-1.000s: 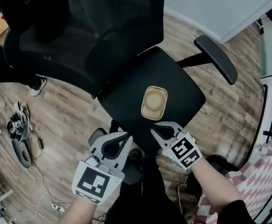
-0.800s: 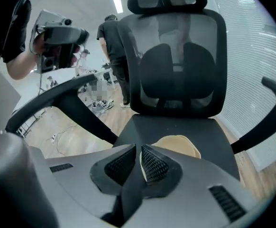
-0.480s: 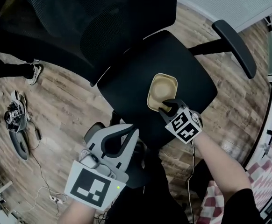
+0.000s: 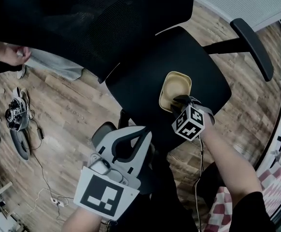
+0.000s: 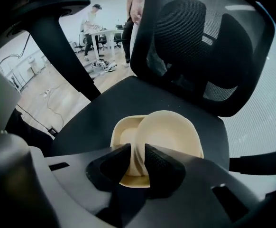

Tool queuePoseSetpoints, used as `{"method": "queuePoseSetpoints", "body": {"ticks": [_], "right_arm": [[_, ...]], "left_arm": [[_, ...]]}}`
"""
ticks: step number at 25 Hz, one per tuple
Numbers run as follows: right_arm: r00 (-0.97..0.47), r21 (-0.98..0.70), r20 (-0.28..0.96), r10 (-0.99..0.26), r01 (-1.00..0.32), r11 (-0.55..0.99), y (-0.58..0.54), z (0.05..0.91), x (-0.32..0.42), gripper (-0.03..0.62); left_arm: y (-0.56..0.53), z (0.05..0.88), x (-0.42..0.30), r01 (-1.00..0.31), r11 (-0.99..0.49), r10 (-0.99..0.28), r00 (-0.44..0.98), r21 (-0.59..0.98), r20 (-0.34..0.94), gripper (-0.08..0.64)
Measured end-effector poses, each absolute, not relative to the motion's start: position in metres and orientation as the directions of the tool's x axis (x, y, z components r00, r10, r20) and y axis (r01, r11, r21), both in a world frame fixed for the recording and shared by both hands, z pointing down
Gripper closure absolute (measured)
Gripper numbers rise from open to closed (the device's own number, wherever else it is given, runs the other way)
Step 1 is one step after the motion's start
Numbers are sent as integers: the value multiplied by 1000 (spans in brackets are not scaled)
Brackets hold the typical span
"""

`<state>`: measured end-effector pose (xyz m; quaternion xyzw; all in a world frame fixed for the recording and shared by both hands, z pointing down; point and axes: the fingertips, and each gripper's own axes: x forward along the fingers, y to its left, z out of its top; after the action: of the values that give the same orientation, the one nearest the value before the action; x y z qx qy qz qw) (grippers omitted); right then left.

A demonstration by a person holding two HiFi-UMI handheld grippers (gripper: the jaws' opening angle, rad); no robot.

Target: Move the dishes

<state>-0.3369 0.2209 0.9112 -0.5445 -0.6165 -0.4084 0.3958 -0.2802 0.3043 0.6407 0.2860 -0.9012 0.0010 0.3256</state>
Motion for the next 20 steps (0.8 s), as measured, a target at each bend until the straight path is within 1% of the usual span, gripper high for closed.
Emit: {"method": "queuePoseSetpoints", "body": {"ticks": [1, 3, 6, 12, 17, 20], "right_arm": [[-104, 88, 936, 336, 994, 62, 220, 914, -337, 491], [-132, 123, 936, 325, 991, 49, 221, 914, -339, 529], [-157, 151, 932, 326, 988, 43, 225, 906, -338, 557], [-150, 158, 925, 348, 987, 5, 232, 858, -328, 560], [-165, 185, 913, 372, 982, -19, 230, 782, -304, 560], [-205, 230, 900, 385, 973, -17, 227, 726, -290, 560]], "left_arm": [[304, 641, -280, -516, 837, -514, -626, 182, 587, 555], [304, 642, -280, -514, 838, -513, -628, 183, 585, 555], [305, 641, -278, -511, 835, -523, -624, 204, 580, 555], [306, 617, -278, -497, 839, -527, -642, 221, 557, 555], [306, 570, -264, -496, 835, -537, -637, 240, 553, 555], [305, 542, -248, -504, 831, -544, -640, 238, 543, 555]]}}
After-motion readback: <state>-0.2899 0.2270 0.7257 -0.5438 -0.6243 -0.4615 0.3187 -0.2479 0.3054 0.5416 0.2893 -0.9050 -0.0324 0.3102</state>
